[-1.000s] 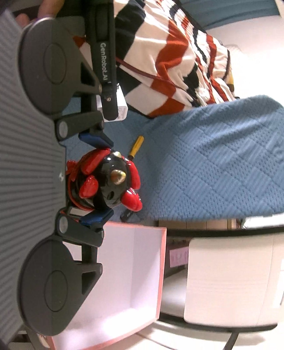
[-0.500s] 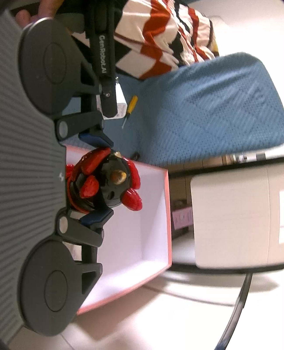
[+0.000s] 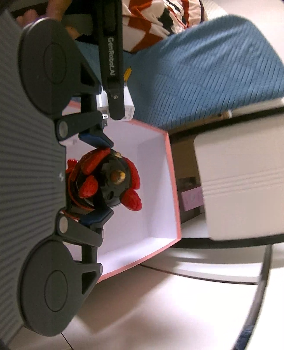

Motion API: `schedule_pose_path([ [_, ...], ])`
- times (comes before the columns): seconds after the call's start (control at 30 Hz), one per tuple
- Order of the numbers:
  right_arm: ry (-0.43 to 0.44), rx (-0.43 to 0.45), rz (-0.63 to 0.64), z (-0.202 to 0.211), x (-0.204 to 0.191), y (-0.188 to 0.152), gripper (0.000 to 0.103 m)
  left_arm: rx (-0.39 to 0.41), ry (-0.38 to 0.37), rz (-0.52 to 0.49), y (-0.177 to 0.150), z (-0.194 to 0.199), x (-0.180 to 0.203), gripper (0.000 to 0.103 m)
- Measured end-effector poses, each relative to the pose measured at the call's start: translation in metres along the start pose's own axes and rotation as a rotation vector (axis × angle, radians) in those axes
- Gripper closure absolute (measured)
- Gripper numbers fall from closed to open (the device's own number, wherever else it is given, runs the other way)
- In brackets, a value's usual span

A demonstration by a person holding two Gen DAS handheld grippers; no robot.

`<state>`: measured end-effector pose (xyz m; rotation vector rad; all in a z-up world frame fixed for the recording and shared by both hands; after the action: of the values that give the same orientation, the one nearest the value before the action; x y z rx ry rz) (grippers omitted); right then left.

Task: Organize rigid objects
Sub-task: 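Carry the red figure and white plug over the pink box with both grippers, then open both grippers to drop the figure and plug into the pink box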

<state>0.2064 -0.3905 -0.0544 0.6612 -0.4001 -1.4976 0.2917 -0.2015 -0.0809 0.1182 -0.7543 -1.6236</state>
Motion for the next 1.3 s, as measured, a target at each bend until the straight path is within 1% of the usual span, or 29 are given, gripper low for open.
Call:
schedule_pose_path([
  [0.17,-0.014,-0.075,-0.027,-0.037,0.022,0.011,0.040,-0.074,0.029,-0.023,0.023,-0.037,0.004,0.044],
  [0.33,-0.030,-0.144,-0.025,-0.070,0.037,0.016,0.040,-0.148,0.030,-0.052,0.038,-0.060,0.016,0.044],
  [0.47,-0.035,-0.215,-0.055,-0.093,0.051,0.013,0.040,-0.212,0.016,-0.048,0.042,-0.078,0.019,0.044],
  [0.63,-0.038,-0.271,-0.084,-0.108,0.067,0.008,0.040,-0.236,0.025,-0.033,0.039,-0.087,0.020,0.044],
  [0.77,-0.045,-0.278,-0.073,-0.108,0.069,0.007,0.040,-0.222,0.017,-0.019,0.040,-0.087,0.020,0.044],
  [0.9,-0.052,-0.280,-0.067,-0.105,0.070,0.006,0.040,-0.214,0.023,-0.028,0.042,-0.086,0.022,0.043],
  [1.0,-0.065,-0.280,-0.065,-0.109,0.071,0.008,0.040,-0.202,0.015,-0.028,0.041,-0.080,0.023,0.043],
  [1.07,-0.084,-0.265,-0.065,-0.108,0.071,0.010,0.031,-0.189,0.016,-0.028,0.039,-0.075,0.022,0.043],
  [1.1,-0.084,-0.260,-0.068,-0.107,0.072,0.011,0.030,-0.180,0.018,-0.027,0.037,-0.071,0.022,0.043],
  [1.13,-0.085,-0.254,-0.074,-0.104,0.073,0.011,0.031,-0.168,0.018,-0.024,0.036,-0.067,0.021,0.043],
  [1.23,-0.064,-0.226,-0.080,-0.096,0.074,0.012,0.031,-0.131,0.022,-0.030,0.031,-0.053,0.021,0.043],
  [1.3,-0.066,-0.186,-0.076,-0.083,0.072,0.012,0.031,-0.105,0.020,-0.042,0.028,-0.042,0.022,0.043],
])
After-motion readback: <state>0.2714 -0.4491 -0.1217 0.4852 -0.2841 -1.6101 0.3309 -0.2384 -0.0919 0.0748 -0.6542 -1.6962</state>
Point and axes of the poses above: each gripper's, at about its wrist camera, not at the fingertips, and z roughly against the way its jaws point, x to its right, y to its top, the point moved 3 cm from there along -z, roughly the way its jaws point, and after that the axes turned 6 degrees about -x, right-handed, at the moved point
